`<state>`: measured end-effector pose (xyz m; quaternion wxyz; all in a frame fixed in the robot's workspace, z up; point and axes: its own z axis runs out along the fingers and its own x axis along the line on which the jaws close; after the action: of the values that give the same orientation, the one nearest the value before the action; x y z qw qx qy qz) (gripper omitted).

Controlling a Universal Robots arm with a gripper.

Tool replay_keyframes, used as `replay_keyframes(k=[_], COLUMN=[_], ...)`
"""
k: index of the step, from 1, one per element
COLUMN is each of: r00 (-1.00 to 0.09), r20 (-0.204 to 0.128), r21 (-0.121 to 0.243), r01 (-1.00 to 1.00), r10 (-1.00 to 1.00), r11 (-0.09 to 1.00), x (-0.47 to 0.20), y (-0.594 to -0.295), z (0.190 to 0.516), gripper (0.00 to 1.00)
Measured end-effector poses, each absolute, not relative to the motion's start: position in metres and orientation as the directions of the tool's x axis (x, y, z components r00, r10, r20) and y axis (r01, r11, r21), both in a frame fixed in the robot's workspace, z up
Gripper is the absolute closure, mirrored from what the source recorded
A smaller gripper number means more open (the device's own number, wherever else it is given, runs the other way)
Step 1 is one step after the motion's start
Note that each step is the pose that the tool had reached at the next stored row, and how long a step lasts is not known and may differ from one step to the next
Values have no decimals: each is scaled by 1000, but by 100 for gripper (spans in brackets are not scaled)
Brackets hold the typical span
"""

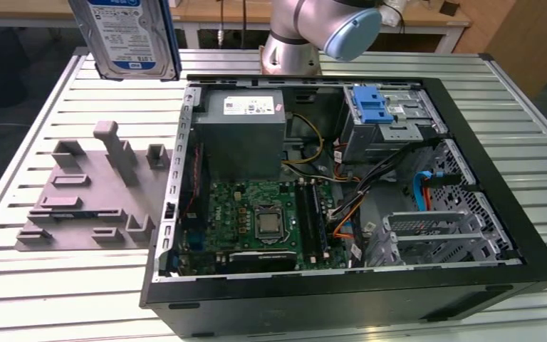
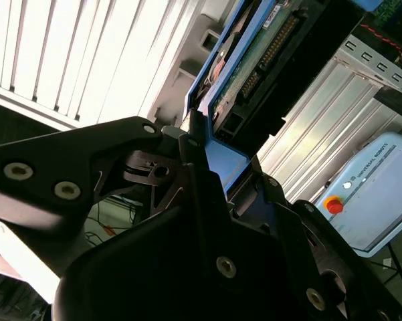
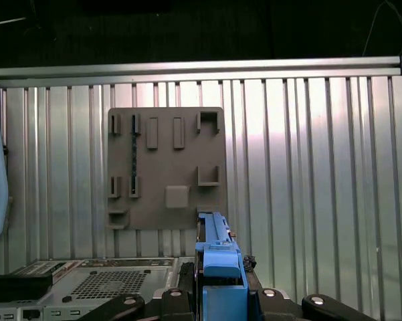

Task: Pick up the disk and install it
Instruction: 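Pick up the disk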

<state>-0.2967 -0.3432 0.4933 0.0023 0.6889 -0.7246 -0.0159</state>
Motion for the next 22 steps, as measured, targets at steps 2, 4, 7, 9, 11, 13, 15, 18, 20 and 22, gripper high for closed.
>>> replay_keyframes(k=[2,4,7,9,11,13,15,18,20,22], r00=[-51,-51,-51,-51,-51,-51,-51,-51,-51,-51], r20=[-18,-19,-19,-19,-19,-19,-19,-19,-19,-19], r21=[26,26,26,26,26,26,26,26,26,26], r01=[-998,-998,-998,-998,-998,-998,-998,-998,-998,-998], r10=[-999,-999,-999,-999,-999,-999,-999,-999,-999,-999], r11=[50,50,50,50,50,50,50,50,50,50], x=[-295,-294,-292,-291,-290,-288,-287,-284,-282,-280], y=[-343,-343,-343,-343,-343,-343,-343,-343,-343,-343], z=[493,493,493,493,493,493,493,493,493,493], gripper=[64,64,64,64,64,64,64,64,64,64])
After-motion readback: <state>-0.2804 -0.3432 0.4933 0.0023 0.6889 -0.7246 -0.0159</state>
